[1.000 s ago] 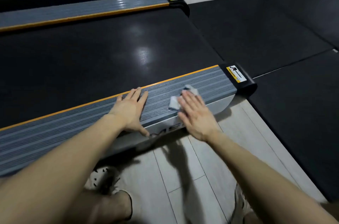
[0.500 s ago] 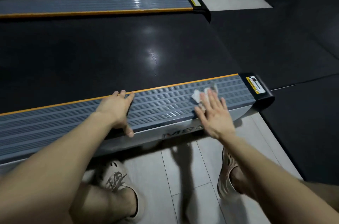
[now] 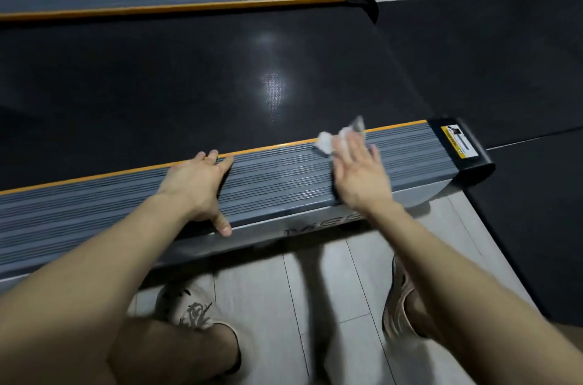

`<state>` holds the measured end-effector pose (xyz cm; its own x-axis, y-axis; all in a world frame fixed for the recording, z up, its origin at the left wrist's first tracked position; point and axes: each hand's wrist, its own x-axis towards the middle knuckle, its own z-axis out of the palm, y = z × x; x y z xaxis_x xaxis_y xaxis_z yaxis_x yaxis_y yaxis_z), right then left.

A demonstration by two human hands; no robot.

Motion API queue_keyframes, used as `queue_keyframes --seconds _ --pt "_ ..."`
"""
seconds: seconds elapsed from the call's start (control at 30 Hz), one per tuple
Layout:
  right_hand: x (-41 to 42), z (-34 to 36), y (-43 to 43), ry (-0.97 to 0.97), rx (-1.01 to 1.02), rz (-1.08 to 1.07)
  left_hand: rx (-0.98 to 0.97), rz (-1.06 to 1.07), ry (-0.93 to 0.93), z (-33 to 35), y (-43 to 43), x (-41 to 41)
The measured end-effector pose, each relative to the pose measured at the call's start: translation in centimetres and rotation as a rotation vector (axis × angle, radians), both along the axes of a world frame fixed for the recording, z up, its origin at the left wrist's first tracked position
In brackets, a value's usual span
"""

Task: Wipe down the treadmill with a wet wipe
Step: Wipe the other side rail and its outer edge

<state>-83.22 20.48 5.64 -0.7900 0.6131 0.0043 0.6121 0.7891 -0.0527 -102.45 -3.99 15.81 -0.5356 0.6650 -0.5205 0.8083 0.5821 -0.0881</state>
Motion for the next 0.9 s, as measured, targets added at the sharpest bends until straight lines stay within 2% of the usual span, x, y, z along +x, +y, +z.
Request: queue_keyframes --seconds 0.07,0.13,0.17,0.23,0.33,0.43,0.6,0.7,0.77,0.8,0.9 --pt "3.8 0.6 6.3 -0.018 -0.066 -0.263 -0.001 0.004 0.006 0.1 0.1 0.2" --pt "4.0 1.2 7.2 0.023 -0.127 -0.403 0.001 -0.002 0.003 0.2 0.3 0.3" --pt "2.7 1.2 5.3 0.048 -0.099 -0.378 -0.001 -0.006 0.002 0.2 0.4 0.3" --pt "-1.6 0.5 -1.6 0.111 -0.023 -0.171 -0.009 -0.002 0.011 0.4 0.4 0.4" --pt "-7.5 0.2 -11.9 0.141 -0.148 0.196 0.007 0.002 0.014 0.1 0.2 0.5" --pt "-7.5 0.4 -10.7 0.060 -0.197 0.299 0.013 0.013 0.012 -0.2 0.1 0.2" --pt "3.7 0.4 5.4 0.009 -0.096 -0.071 0.018 0.030 0.002 -0.5 0.2 0.0" --pt "7.5 1.0 9.5 0.036 -0.174 -0.288 0.016 0.027 0.001 -0.7 0.4 -0.2" --pt "5.9 0.6 5.4 0.082 -0.127 -0.317 0.015 0.026 0.005 -0.7 0.4 -0.2" --pt "4.3 0.3 1.6 0.098 -0.088 -0.251 0.014 0.031 0.006 -0.7 0.4 -0.2" --pt "-0.7 -0.2 -12.3 0.176 -0.116 0.157 0.027 0.040 0.002 -0.8 0.2 -0.1"
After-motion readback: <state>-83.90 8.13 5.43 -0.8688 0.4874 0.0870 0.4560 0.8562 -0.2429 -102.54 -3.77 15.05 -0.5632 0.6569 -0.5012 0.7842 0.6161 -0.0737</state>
